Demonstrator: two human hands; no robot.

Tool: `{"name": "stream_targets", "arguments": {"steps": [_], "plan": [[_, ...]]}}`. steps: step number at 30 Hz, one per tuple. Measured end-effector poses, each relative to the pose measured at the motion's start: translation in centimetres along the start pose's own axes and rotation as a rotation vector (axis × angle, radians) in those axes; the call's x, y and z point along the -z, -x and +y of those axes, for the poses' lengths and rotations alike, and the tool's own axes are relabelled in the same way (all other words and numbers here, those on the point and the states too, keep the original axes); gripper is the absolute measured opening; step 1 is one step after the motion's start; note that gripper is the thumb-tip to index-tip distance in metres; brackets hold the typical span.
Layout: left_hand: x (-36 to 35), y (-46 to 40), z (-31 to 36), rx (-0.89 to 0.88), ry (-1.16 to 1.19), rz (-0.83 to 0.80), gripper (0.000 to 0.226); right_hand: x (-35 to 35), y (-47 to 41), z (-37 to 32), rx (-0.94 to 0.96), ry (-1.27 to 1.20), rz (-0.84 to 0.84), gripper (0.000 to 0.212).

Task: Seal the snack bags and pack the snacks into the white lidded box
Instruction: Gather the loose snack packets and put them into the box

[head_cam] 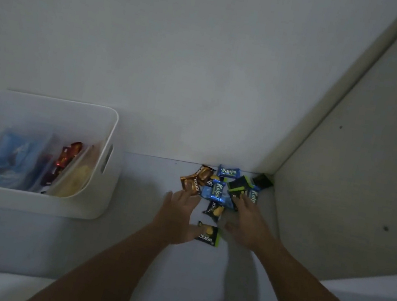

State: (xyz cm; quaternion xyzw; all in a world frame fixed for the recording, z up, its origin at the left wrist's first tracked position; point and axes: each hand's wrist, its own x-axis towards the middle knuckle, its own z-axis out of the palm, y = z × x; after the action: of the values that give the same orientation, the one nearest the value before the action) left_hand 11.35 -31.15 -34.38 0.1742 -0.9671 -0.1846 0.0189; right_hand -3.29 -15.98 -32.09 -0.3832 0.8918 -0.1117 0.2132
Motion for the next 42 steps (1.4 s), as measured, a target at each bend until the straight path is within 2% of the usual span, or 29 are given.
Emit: {"name": "stream_targets", "arguments": {"steps": [5, 8, 17, 21, 26, 29, 34, 42], "plan": [[-3.2, -1.7, 0.2, 0.024, -0.063, -0.139, 0.121, -2.1, -1.8, 2.4, 0.017, 0.053, 0.031, 0.084], [-4.8, -2.5, 0.0, 0.018, -0.048, -0.149, 0.126, -3.3, -3.0, 3.1, 0.043, 0.107, 0.073, 0.082], [-6.2, -5.5, -1.5, -0.029, -0.082, 0.008, 0.108, -4.3, -5.2, 4.1, 0.126, 0.205, 0.197, 0.069], [-6.1, -6.2, -2.0, -0.062, -0.104, 0.092, 0.100, -4.1, -5.6, 4.5, 0.160, 0.133, 0.284, 0.059], [-6.2, -7.3, -2.4, -0.125, -0.119, 0.154, 0.100, -4.6, -6.6, 4.7, 0.112, 0.109, 0.313, 0.069], [-6.9, -7.7, -2.7, -0.103, -0.093, 0.145, 0.087, -5.3, -7.0, 4.8, 0.100, 0.151, 0.292, 0.065], [-8.1, -7.0, -2.0, -0.039, 0.006, 0.277, 0.052, -6.2, -6.6, 4.1, 0.080, 0.092, 0.363, 0.042], [-7.6, -5.5, -1.3, 0.018, 0.062, 0.261, 0.050, -5.8, -6.2, 4.4, 0.113, 0.016, 0.383, 0.050]]}}
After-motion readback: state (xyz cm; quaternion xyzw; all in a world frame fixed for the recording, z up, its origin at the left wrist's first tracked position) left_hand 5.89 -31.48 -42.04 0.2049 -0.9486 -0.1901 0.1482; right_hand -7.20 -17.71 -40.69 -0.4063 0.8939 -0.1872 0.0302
